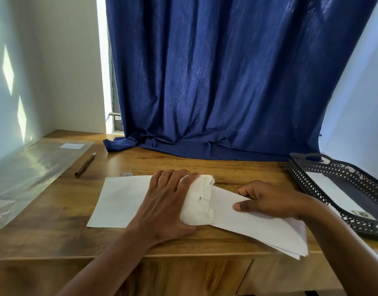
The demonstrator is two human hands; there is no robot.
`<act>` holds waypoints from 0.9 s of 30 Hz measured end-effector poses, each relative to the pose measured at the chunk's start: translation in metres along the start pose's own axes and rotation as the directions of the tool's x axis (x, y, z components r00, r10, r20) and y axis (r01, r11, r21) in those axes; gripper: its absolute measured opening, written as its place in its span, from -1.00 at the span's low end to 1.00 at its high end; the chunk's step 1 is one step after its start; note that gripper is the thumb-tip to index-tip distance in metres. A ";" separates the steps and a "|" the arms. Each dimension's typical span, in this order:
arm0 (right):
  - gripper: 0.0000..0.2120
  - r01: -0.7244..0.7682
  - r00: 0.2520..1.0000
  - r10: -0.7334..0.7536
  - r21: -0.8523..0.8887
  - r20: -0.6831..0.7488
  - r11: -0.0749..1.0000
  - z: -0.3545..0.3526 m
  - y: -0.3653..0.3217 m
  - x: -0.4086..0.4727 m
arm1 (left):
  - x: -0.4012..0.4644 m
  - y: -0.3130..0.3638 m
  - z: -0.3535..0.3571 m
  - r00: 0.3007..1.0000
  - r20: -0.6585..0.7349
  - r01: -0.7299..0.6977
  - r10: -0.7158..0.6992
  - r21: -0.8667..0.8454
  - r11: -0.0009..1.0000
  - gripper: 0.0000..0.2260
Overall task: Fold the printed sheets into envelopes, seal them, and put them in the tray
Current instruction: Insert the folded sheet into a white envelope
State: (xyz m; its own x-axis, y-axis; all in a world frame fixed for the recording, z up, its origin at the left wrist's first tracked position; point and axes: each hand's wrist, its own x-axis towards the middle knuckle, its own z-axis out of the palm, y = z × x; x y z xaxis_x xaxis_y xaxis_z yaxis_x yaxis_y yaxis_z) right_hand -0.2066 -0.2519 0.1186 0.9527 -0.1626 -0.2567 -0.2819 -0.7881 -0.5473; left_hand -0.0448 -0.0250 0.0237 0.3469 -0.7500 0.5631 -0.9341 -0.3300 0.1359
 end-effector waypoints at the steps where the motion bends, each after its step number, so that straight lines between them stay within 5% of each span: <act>1: -0.82 0.003 1.000 -0.003 -0.013 -0.001 1.000 -0.001 -0.004 0.004 | 0.000 0.000 0.000 1.000 -0.001 -0.005 0.005 -0.001 1.000 -0.01; 5: -0.80 0.036 0.997 -0.040 -0.060 -0.060 0.998 0.003 -0.022 0.027 | 0.000 -0.001 0.002 1.000 0.009 -0.017 0.017 0.000 1.000 -0.01; 11: -0.49 -0.083 0.901 -0.048 -0.279 -0.431 0.957 0.031 -0.034 0.060 | 0.000 -0.002 0.004 1.000 -0.022 -0.004 0.005 0.034 0.999 0.00; 14: -0.45 -0.066 0.851 -0.079 -0.255 -0.519 0.965 0.042 -0.029 0.062 | 0.000 -0.003 0.004 1.000 -0.023 0.014 -0.014 0.036 0.999 0.01; 21: -0.19 -0.042 0.789 0.119 0.140 -0.602 0.989 0.033 0.008 0.023 | -0.001 -0.004 0.005 0.998 -0.010 0.062 -0.062 0.013 0.998 0.01; 25: -0.55 -0.006 0.867 0.238 0.468 -0.438 0.884 0.041 0.034 -0.004 | -0.001 -0.005 0.005 0.997 -0.012 0.078 -0.078 0.005 0.997 0.01; 27: -0.58 -0.017 0.895 0.244 0.519 -0.373 0.854 0.045 0.042 -0.009 | 0.000 -0.005 0.005 0.997 -0.018 0.077 -0.077 -0.006 0.997 0.00</act>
State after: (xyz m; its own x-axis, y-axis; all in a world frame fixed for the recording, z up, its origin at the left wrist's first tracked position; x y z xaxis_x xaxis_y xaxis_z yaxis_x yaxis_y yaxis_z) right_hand -0.2324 -0.2567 0.0618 0.8263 -0.5593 -0.0665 -0.3158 -0.3622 -0.8770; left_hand -0.0399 -0.0263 0.0187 0.4165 -0.7116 0.5658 -0.9050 -0.3838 0.1836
